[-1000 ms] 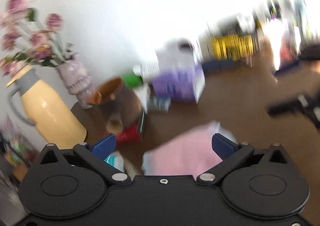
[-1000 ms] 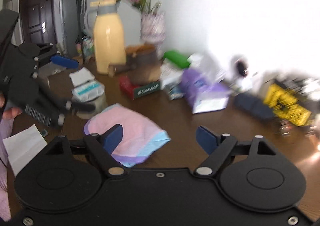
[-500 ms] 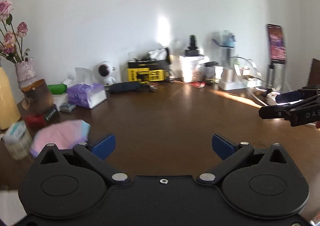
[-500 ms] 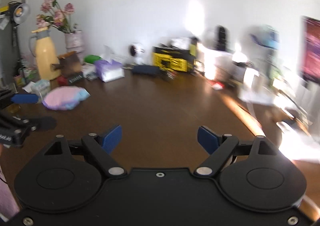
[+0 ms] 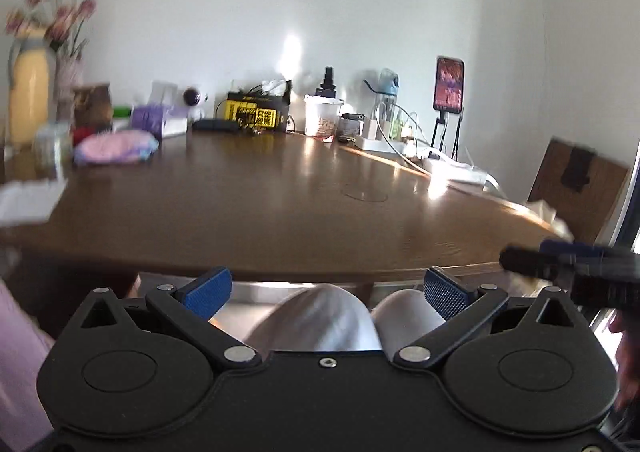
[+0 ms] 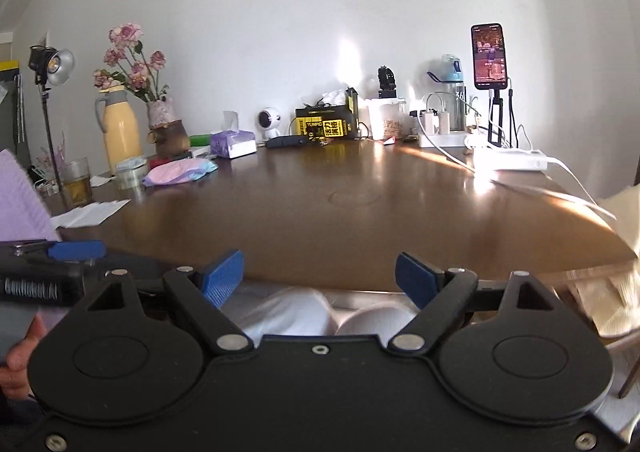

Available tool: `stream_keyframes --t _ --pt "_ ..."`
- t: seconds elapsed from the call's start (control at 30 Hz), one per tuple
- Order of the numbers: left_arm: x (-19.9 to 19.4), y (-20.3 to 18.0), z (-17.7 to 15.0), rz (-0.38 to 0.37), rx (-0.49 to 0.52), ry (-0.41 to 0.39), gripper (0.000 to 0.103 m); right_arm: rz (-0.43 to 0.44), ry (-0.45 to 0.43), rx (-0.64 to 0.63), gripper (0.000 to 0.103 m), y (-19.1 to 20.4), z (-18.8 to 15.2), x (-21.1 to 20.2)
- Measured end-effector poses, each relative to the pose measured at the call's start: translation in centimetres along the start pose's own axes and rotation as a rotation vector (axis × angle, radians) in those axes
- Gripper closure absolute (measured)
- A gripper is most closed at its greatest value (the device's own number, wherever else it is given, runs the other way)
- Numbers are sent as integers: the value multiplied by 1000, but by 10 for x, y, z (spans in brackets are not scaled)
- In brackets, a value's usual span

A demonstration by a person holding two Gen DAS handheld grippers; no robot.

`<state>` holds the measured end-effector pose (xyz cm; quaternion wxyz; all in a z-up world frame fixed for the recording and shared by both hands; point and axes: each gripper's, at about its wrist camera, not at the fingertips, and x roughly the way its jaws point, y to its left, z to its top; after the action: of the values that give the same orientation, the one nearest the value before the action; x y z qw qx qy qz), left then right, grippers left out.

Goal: Fold clothes

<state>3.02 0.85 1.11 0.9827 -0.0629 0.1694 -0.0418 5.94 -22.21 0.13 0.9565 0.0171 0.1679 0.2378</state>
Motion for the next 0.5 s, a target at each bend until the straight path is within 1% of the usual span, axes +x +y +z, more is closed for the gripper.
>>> stream_keyframes --t 0.13,0.23,0.27,0.4,0.5 --pt "-8 -10 -6 44 43 -65 0 28 -38 -5 15 12 -7 -20" --pt "-7 -12 -10 35 0 -32 0 38 -70 -5 15 12 -9 -25" --pt "-8 -14 -11 33 7 -32 0 34 -77 -5 15 12 -10 -26" --pt "-13 -24 -11 21 52 -60 0 33 -44 -3 15 11 -14 -22" --pt "-12 -27 -10 34 70 -63 0 40 -37 17 15 10 -16 -19"
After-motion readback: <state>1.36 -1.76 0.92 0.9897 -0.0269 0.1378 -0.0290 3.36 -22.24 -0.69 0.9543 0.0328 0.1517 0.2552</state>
